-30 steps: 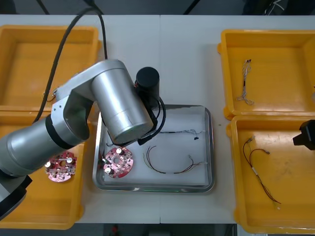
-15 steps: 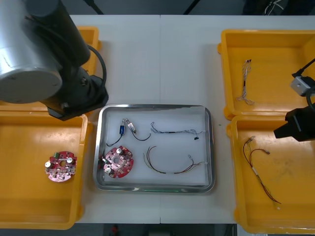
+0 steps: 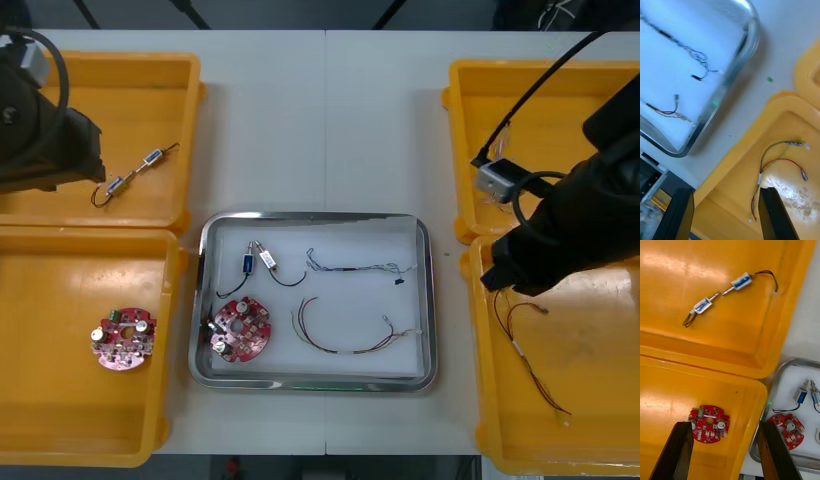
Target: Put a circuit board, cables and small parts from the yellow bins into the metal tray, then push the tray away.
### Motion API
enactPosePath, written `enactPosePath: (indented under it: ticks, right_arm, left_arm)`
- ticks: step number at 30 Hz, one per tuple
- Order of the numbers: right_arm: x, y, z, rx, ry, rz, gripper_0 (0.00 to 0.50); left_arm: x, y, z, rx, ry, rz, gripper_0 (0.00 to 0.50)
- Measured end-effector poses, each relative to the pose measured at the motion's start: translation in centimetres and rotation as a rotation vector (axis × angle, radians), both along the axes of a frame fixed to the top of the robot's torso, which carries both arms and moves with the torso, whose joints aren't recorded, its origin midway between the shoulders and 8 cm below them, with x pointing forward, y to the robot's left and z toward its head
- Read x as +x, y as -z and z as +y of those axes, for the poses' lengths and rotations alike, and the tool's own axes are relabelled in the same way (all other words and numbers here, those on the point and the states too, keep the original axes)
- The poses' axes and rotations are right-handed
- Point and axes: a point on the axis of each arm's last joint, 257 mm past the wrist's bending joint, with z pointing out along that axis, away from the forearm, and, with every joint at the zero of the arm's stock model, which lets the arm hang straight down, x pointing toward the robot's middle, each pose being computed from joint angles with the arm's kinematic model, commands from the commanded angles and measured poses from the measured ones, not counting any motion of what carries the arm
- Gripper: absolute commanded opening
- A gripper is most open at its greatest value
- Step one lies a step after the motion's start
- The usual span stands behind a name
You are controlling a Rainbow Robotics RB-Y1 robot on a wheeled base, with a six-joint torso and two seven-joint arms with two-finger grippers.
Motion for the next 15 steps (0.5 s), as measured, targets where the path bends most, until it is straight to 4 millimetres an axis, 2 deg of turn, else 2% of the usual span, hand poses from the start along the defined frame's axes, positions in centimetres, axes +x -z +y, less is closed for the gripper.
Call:
enactPosePath:
  ticks: [4, 8, 12, 15]
  right_arm:
    - [-1.0, 0.6, 3.1, -0.018, -0.113, -0.027, 0.500]
    - [-2.0, 1.8, 5.0, -0.059, -0.203, -0.037, 0.500]
    - [-2.9, 3.0, 6.8, -0.113, -0.336, -0.049, 0.500]
    - [-3.5, 3.7, 8.7, -0.141, -0.411, -0.061, 0.500]
  left_arm:
    - [-0.9, 0.7, 3.5, -0.019, -0.046, 0.018, 0.500]
    - [-1.9, 1.9, 6.4, -0.004, 0.010, 0.034, 0.500]
    - [-2.7, 3.4, 8.2, 0.040, 0.103, 0.045, 0.500]
    - [-3.0, 4.6, 9.1, 0.043, 0.107, 0.059, 0.500]
